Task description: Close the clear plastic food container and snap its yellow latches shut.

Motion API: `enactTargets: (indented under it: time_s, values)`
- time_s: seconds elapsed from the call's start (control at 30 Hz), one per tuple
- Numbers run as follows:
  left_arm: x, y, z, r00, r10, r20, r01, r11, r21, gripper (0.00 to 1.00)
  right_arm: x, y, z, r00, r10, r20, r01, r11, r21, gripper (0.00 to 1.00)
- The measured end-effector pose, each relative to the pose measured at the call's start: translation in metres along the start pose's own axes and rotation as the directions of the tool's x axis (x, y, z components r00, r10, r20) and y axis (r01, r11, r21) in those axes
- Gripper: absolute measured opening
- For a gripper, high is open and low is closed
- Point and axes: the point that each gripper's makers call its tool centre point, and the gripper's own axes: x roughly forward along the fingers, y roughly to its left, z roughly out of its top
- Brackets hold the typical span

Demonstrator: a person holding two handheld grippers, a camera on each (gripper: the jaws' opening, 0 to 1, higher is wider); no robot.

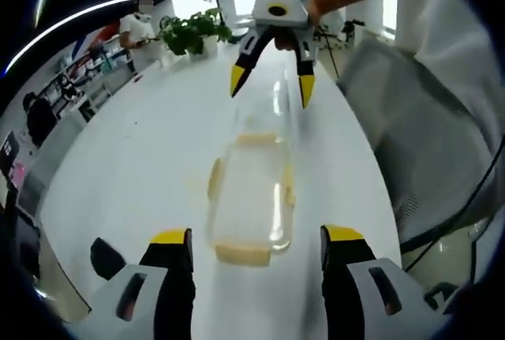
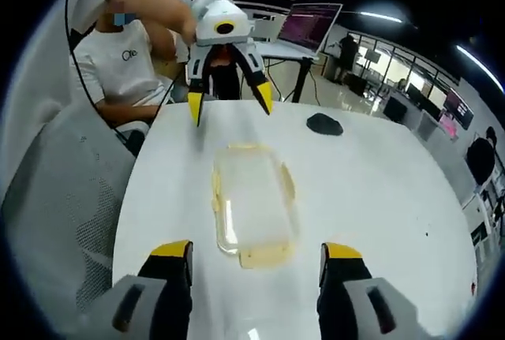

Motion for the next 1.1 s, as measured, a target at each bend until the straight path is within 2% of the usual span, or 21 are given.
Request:
enactTargets:
  time_s: [0.1,0.17,0.37,0.5,0.8,1.1]
  values:
    - [0.004,0.001,-0.002,1.000,-0.010,-0.007,0.010,1.000,0.006,0.63,0.004,-0.001,-0.003,1.000,0.010,-0.013,-0.010,1.000,-0.006,0.62]
    - [0.007,0.005,-0.007,1.000,0.006,-0.027,-0.005,1.000,0.014,0.64,0.008,-0.002,-0.007,0.999,0.017,-0.034,-0.018,1.000,-0.018,0.61]
    - [0.013,0.007,-0.015,0.999,-0.007,-0.043,0.008,1.000,0.014,0.60,0.015,-0.004,-0.010,0.998,0.030,-0.046,-0.031,0.999,-0.031,0.58]
    - [0.017,0.004,-0.019,0.997,-0.029,-0.066,0.032,0.999,0.035,0.59,0.021,-0.008,-0.018,0.996,0.024,-0.091,-0.028,0.999,-0.045,0.57]
    - [0.025,0.004,-0.034,0.991,-0.055,-0.118,0.060,0.997,0.041,0.56,0.030,-0.006,-0.022,0.993,0.049,-0.111,-0.055,0.997,-0.055,0.55]
    - [0.032,0.005,-0.037,0.988,-0.072,-0.138,0.079,0.996,0.041,0.53,0.035,-0.007,-0.027,0.989,0.067,-0.132,-0.076,0.995,-0.065,0.53]
